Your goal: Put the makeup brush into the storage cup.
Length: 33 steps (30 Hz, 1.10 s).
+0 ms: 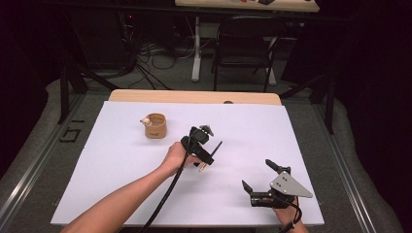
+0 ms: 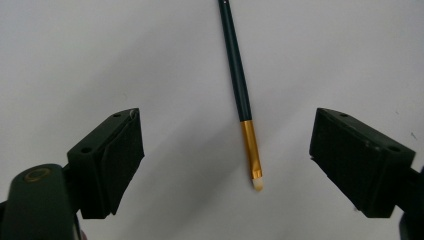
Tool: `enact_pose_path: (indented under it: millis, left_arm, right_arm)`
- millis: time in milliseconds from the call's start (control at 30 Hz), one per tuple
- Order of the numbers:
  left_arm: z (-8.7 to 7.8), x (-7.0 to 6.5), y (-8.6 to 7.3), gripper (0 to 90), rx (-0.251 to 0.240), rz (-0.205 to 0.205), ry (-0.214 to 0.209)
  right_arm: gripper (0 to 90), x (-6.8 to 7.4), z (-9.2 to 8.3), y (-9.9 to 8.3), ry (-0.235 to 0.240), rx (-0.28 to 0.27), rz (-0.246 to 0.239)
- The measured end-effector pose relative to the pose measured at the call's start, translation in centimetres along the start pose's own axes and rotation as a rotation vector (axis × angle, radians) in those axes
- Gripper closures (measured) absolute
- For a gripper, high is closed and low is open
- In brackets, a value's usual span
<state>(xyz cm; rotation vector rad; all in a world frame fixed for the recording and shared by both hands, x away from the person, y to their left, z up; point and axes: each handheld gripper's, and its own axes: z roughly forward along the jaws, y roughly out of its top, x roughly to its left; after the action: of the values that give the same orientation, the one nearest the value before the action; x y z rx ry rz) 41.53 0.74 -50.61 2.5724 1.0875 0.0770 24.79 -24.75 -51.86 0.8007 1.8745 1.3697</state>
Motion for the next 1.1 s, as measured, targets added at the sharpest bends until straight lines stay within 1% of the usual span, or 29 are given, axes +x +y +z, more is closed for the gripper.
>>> enact_pose_path:
  millis: [67, 167, 333, 433, 600, 700, 900, 1000, 1100]
  left_arm:
    - [0.1, 0.0, 0.0, 17.7, 0.000, 0.000, -0.003]
    - [0.2, 0.0, 0.0, 25.3, -0.001, 0.001, -0.014]
    - [0.4, -0.1, 0.1, 35.3, 0.009, 0.004, -0.023]
    - [0.7, -0.2, 0.2, 39.2, 0.018, 0.011, -0.029]
    - [1.3, -0.5, 0.2, 46.9, 0.034, 0.007, -0.030]
    - [1.4, -0.5, 0.2, 52.3, 0.030, 0.008, -0.036]
    - [1.7, -0.6, 0.3, 61.4, 0.034, 0.007, -0.034]
    - [1.7, -0.5, 0.2, 65.4, 0.030, 0.003, -0.043]
    - [1.9, -0.5, 0.1, 67.1, 0.034, 0.004, -0.042]
  right_arm:
    - [0.0, 0.0, 0.0, 0.0, 0.002, 0.004, -0.001]
    - [0.0, 0.0, 0.0, 0.0, 0.002, 0.005, 0.000]
    - [0.0, 0.0, 0.0, 0.0, -0.001, 0.002, -0.003]
    - [0.0, 0.0, 0.1, 0.0, 0.000, 0.004, -0.003]
    - [0.0, 0.1, 0.1, 0.0, -0.001, 0.000, -0.005]
    - [0.0, 0.0, 0.1, 0.0, 0.000, 0.005, -0.007]
    - [0.0, 0.1, 0.1, 0.0, 0.000, 0.006, -0.007]
    - [0.0, 0.1, 0.1, 0.0, -0.001, 0.008, -0.009]
    - [0.0, 0.1, 0.1, 0.0, -0.002, 0.009, -0.008]
